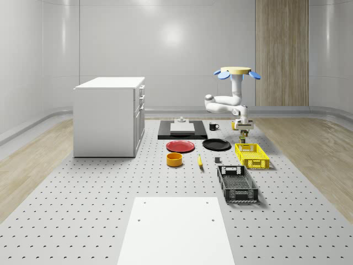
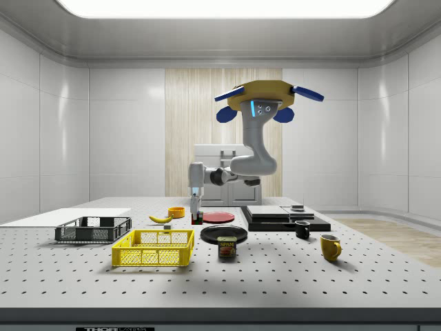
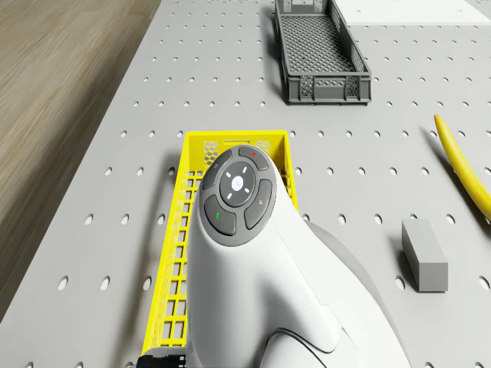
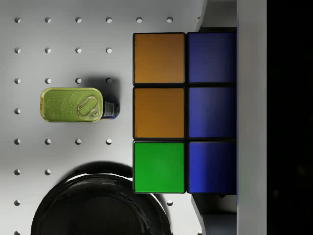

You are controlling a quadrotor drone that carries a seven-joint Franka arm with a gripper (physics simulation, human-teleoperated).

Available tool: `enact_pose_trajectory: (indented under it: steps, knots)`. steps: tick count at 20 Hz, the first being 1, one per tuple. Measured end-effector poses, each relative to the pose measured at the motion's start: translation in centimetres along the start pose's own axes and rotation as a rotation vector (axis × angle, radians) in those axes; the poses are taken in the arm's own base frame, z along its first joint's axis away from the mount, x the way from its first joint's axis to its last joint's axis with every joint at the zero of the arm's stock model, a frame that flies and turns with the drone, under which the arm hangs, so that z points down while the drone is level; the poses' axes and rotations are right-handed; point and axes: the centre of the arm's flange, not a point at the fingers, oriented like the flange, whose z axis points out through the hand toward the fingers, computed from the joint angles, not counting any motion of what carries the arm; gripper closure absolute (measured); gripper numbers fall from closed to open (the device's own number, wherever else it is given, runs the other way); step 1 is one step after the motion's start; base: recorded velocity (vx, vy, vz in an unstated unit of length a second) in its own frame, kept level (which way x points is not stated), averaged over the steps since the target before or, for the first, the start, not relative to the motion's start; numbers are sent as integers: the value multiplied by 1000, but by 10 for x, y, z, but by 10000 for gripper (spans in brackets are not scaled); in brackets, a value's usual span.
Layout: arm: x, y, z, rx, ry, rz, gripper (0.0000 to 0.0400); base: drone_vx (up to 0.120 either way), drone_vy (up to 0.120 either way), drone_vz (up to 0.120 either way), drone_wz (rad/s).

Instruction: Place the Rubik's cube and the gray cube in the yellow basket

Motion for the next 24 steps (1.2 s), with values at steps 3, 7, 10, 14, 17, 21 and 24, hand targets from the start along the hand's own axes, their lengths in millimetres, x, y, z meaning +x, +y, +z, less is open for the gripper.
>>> enact_pose_trajectory:
  steps: [3, 7, 10, 14, 17, 21, 24]
  knots:
    - [0, 0, 0, 0, 0, 0, 75, 120, 0, 0, 0]
    - [0, 0, 0, 0, 0, 0, 75, 120, 0, 0, 0]
    - [0, 0, 0, 0, 0, 0, 75, 120, 0, 0, 0]
    - [0, 0, 0, 0, 0, 0, 75, 120, 0, 0, 0]
    - [0, 0, 0, 0, 0, 0, 75, 120, 0, 0, 0]
    - [0, 0, 0, 0, 0, 0, 75, 80, 0, -50, 0]
    - [0, 0, 0, 0, 0, 0, 75, 0, 0, -120, 0]
